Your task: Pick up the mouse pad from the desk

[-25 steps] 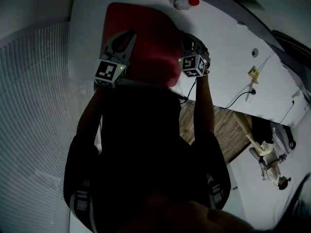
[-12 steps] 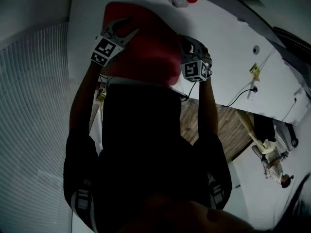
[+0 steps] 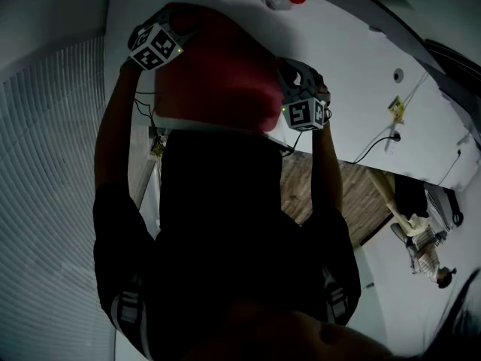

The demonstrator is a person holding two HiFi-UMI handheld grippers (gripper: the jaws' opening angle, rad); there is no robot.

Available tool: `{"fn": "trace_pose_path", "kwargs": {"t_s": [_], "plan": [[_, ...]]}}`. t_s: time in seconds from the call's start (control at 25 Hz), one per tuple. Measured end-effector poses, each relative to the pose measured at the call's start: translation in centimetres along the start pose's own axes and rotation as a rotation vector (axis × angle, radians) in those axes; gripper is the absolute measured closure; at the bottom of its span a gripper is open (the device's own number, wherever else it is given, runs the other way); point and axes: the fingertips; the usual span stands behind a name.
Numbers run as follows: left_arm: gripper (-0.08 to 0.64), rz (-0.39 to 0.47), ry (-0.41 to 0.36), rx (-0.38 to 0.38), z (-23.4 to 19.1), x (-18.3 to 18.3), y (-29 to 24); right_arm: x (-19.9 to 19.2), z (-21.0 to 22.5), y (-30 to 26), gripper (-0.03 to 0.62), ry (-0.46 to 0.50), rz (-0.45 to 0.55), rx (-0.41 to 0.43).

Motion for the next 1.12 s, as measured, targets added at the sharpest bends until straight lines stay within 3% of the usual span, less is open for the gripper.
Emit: {"fn": "trace_pose_path", "kwargs": {"t_s": [0.32, 0.64, 1.12], "plan": [[0.37, -0.204, -0.178, -0.21, -1.9, -2.7, -1.9, 0.3, -0.3, 0.3, 0.557, 0.005, 0.018, 0.018], [0.37, -0.289, -0.17, -0.325, -3.2, -4.0, -2.0, 1.5, 0.0, 0.4, 0.557, -0.017, 0.037, 0.025], [0.388, -0.318, -0.183, -0.432, -1.4, -4.9, -2.1, 1.5, -0.5, 0.6, 0.557, -0.02, 0.053, 0.031]]}}
Point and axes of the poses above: the fingertips, and each gripper's own axes: y backward along the fingers, z to its right, x out of its top, and after that the axes turned 12 degrees about z, right-handed
